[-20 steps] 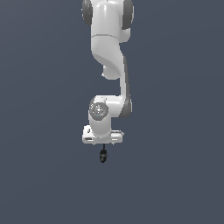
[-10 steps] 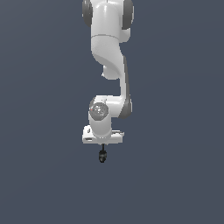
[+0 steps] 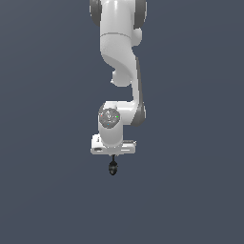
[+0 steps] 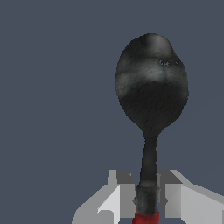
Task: Pick up the object and move it to a goal position.
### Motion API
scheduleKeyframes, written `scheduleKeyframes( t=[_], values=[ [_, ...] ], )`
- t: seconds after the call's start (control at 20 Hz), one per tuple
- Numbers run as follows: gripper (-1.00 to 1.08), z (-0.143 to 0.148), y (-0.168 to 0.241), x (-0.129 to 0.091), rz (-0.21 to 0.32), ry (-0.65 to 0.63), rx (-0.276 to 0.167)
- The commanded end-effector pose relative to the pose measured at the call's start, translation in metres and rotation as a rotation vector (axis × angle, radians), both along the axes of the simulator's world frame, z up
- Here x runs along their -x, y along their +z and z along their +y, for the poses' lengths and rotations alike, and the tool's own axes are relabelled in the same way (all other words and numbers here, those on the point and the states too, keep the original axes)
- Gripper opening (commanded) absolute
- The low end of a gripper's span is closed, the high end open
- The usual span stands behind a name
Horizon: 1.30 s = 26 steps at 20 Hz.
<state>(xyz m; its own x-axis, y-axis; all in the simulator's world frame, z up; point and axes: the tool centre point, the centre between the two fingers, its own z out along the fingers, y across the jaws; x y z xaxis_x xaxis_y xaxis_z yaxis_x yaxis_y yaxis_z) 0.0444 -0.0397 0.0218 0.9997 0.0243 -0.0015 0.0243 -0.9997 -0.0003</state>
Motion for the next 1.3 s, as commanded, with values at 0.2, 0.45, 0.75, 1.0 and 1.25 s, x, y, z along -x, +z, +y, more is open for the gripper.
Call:
scheduleKeyframes(
  t=[0.2, 0.45, 0.75, 1.0, 1.25],
  values=[
    [-1.0, 0.015, 0.029, 0.011, -0.001, 0.0, 0.0],
    [-1.0, 0.033, 0.065, 0.025, -0.001, 0.0, 0.0],
    [-1.0, 0.06, 0.12, 0.046, -0.001, 0.0, 0.001],
    [-1.0, 0.083, 0.167, 0.063, -0.002, 0.0, 0.001],
    [-1.0, 0.102, 0.206, 0.076, -0.002, 0.0, 0.001]
  ],
)
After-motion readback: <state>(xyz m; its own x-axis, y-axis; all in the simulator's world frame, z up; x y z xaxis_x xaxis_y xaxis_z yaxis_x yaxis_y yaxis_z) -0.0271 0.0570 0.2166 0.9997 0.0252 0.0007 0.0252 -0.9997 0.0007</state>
